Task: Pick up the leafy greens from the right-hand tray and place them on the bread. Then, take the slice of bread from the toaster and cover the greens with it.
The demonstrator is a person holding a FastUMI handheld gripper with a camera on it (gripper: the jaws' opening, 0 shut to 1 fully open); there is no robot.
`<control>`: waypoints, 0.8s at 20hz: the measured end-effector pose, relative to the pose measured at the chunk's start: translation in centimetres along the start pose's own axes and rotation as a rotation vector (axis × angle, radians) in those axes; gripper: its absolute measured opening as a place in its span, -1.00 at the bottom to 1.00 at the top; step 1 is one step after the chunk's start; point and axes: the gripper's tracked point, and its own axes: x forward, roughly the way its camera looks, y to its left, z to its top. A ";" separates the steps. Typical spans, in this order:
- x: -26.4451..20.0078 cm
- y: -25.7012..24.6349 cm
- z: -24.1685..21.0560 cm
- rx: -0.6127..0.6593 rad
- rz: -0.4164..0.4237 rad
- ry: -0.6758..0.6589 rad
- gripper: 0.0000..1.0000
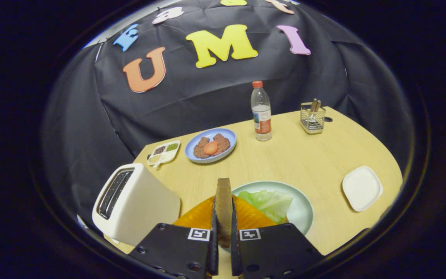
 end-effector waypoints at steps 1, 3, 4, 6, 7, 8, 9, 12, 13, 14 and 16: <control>0.1 -0.4 0.0 -0.013 -0.007 -0.004 -0.74; 0.2 -1.1 -0.1 -0.020 -0.017 -0.005 -0.71; 0.3 -1.5 -0.1 -0.020 -0.022 -0.006 -0.66; 0.4 -2.6 -0.1 -0.019 -0.044 -0.002 -0.51; 0.5 -3.2 -0.2 -0.016 -0.053 -0.001 -0.51; 0.4 -3.7 -0.1 -0.018 -0.062 -0.002 -0.37; 0.5 -4.0 0.0 -0.019 -0.070 -0.004 -0.35; 0.4 -5.7 0.5 -0.018 -0.110 -0.012 -0.06; 0.2 -6.0 0.9 -0.015 -0.118 -0.023 0.15; 0.1 -6.4 1.2 -0.014 -0.129 -0.035 0.37; -0.8 -6.9 2.1 -0.012 -0.139 -0.061 0.69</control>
